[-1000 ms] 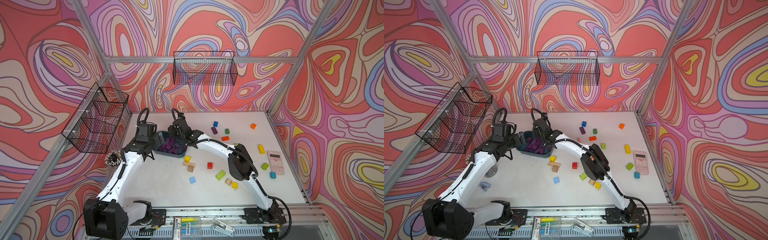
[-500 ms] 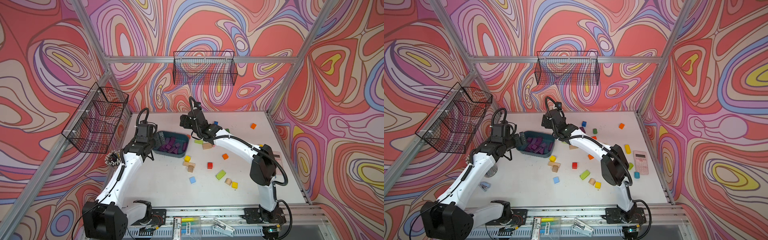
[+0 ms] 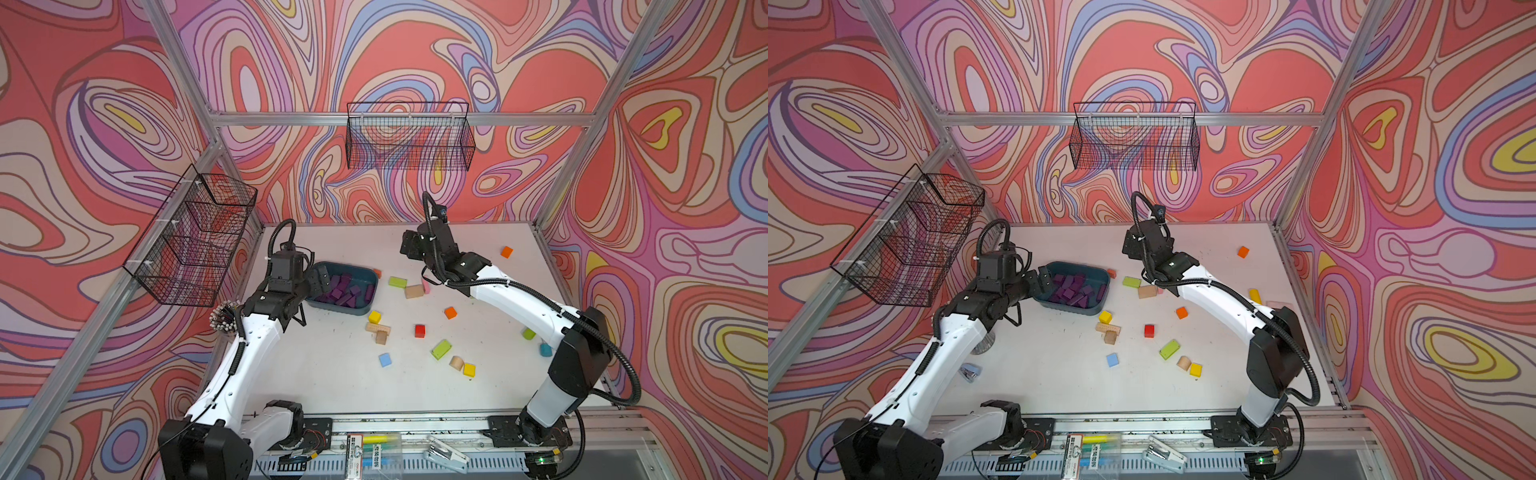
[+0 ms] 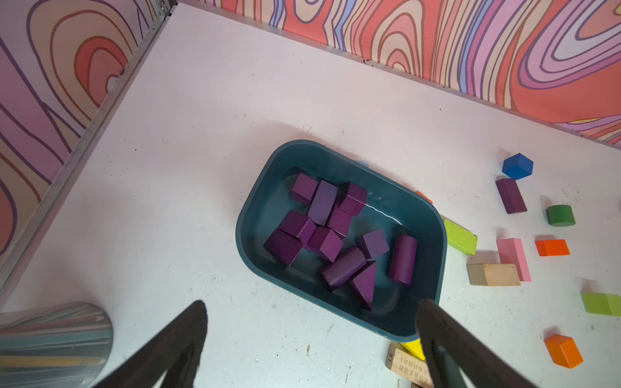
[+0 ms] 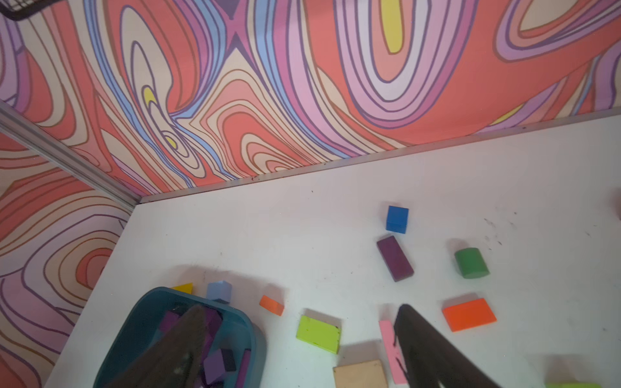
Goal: Pick purple bricks into the storage bin
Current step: Place the building block in the storage box, then pick up the building block from the center of the board.
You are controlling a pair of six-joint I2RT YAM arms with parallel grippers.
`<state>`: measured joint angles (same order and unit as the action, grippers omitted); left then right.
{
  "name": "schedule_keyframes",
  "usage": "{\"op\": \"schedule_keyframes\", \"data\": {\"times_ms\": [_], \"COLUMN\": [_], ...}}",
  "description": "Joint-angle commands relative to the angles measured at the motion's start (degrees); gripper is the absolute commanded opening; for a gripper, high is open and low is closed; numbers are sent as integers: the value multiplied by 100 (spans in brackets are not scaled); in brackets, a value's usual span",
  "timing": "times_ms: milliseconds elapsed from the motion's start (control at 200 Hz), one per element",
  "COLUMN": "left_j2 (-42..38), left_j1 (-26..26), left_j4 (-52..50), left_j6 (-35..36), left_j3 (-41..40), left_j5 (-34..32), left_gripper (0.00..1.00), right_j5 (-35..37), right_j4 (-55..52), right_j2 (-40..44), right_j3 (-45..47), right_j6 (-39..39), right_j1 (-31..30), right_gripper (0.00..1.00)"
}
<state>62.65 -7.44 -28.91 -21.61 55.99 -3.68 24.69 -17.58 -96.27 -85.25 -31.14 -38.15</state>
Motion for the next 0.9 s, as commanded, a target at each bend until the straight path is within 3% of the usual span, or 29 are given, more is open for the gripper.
{"op": "schedule_keyframes", "data": {"times_ms": [0, 285, 536, 896], "left_j2": [-129, 324, 547, 1421], "left_j1": [32, 24, -102, -1431], "left_j4": [169, -194, -351, -952], "left_j6": [214, 350, 61, -844], "left_j3": [-110, 144, 365, 1092], "left_j5": [-54, 10, -39, -899], "left_gripper": [100, 96, 89, 85], "right_j5": [-67, -256, -115, -114], "right_j4": [-365, -676, -878, -813], "right_j2": [228, 432, 757, 1352], "right_j3": [212, 590, 1078, 2304], "right_j6": [76, 622, 886, 615], "right_j1": [166, 452, 598, 911], "right_gripper": [92, 91, 90, 90]}}
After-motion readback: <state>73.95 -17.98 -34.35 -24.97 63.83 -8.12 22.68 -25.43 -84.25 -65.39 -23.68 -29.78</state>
